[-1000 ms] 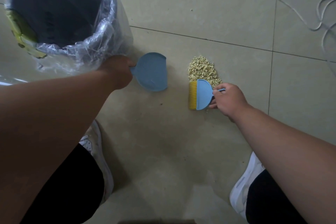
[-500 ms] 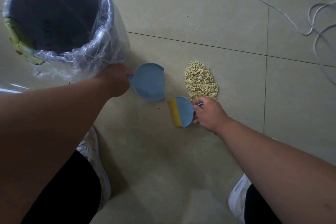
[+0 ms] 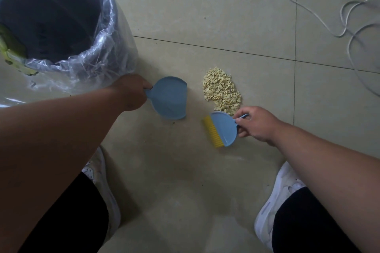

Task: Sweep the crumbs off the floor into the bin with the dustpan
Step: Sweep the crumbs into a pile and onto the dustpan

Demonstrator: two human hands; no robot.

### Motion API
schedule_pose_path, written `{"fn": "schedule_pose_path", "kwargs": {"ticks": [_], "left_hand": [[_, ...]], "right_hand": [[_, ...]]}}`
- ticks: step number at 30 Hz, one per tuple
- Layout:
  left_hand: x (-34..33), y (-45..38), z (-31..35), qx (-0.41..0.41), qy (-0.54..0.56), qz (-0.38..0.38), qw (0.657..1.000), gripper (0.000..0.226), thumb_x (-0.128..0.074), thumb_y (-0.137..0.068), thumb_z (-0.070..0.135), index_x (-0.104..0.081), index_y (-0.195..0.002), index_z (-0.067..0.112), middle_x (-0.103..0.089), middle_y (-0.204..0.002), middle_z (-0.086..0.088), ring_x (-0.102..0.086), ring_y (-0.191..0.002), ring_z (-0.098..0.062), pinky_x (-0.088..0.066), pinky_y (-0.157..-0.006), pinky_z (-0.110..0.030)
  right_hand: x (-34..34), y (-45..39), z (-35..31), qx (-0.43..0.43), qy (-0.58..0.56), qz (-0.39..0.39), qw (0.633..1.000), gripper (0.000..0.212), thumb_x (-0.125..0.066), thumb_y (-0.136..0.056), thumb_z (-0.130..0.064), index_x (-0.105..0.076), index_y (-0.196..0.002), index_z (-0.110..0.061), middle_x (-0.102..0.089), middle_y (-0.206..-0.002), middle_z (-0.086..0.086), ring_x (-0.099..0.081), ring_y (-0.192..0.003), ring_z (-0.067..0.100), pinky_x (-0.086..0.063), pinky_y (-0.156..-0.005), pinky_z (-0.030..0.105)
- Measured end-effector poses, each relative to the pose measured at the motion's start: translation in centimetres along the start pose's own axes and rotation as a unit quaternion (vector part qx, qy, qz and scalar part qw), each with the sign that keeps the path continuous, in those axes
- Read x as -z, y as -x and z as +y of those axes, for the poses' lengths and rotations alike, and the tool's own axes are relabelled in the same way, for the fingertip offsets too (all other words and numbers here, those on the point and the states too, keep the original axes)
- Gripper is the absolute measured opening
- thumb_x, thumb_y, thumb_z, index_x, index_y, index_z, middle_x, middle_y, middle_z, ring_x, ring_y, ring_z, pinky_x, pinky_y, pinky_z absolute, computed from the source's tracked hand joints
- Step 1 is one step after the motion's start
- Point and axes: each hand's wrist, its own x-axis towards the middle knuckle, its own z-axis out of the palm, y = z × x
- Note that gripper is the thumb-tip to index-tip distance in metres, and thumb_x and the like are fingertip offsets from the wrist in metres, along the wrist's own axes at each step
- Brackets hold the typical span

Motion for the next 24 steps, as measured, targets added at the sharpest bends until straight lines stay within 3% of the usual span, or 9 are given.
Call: {"fn": "schedule_pose_path", "kwargs": {"ticks": [5,8,10,13,15,24], "left_hand": [[-0.3,-1.1,0.5,-0.024,-0.025,-0.007,0.999,0.024,-0.055,-0.079,-0.003,-0.064,-0.069,0.017,-0.055,-0.063,0.005,-0.061,-0.076,-0.028,-0.036,-0.064,-0.03],[-0.3,-1.6,0.6,-0.027,-0.036,-0.014,0.999,0.029,-0.055,-0.081,0.001,-0.078,-0.086,0.019,-0.068,-0.08,0.001,-0.065,-0.086,-0.029,-0.051,-0.075,-0.035],[-0.4,-1.8,0.7,-0.03,-0.045,-0.011,0.998,0.033,-0.056,-0.083,0.003,-0.08,-0.096,0.022,-0.068,-0.085,0.001,-0.062,-0.086,-0.026,-0.053,-0.079,-0.036],[-0.5,-2.2,1.0,-0.023,-0.044,-0.011,0.999,0.031,-0.056,-0.085,0.004,-0.079,-0.088,0.025,-0.058,-0.073,0.008,-0.057,-0.079,-0.024,-0.045,-0.072,-0.031],[-0.5,-2.4,1.3,-0.012,-0.032,-0.015,0.999,0.029,-0.056,-0.086,0.005,-0.076,-0.082,0.026,-0.066,-0.079,0.004,-0.06,-0.08,-0.025,-0.046,-0.071,-0.031],[-0.4,-3.9,1.5,-0.007,-0.012,0.012,1.0,0.038,-0.055,-0.078,-0.001,-0.082,-0.1,0.013,-0.077,-0.095,-0.01,-0.067,-0.092,-0.033,-0.05,-0.075,-0.034]], "right_hand": [[0.6,-0.5,0.6,0.033,0.192,-0.037,0.98,0.011,-0.063,-0.099,-0.008,-0.072,-0.099,-0.013,-0.072,-0.089,0.008,-0.073,-0.074,0.027,-0.065,-0.069,0.041],[1.5,-1.4,0.0,0.08,0.284,-0.02,0.955,0.01,-0.066,-0.095,-0.013,-0.074,-0.095,-0.02,-0.071,-0.088,0.0,-0.069,-0.082,0.024,-0.058,-0.077,0.036],[2.2,-2.2,-0.6,0.113,0.33,0.004,0.937,0.01,-0.067,-0.094,-0.016,-0.074,-0.096,-0.022,-0.071,-0.092,0.002,-0.066,-0.087,0.024,-0.054,-0.079,0.035],[3.0,-3.4,-1.4,0.144,0.345,0.049,0.926,0.01,-0.065,-0.095,-0.018,-0.073,-0.097,-0.024,-0.071,-0.096,0.004,-0.063,-0.088,0.025,-0.053,-0.079,0.037],[3.3,-3.9,-1.9,0.159,0.335,0.076,0.925,0.01,-0.064,-0.096,-0.017,-0.072,-0.099,-0.022,-0.07,-0.096,0.005,-0.062,-0.088,0.027,-0.053,-0.079,0.039],[3.5,-4.6,-1.9,0.16,0.296,0.12,0.934,0.013,-0.06,-0.094,-0.011,-0.07,-0.099,-0.018,-0.067,-0.1,0.008,-0.061,-0.091,0.029,-0.052,-0.081,0.039]]}}
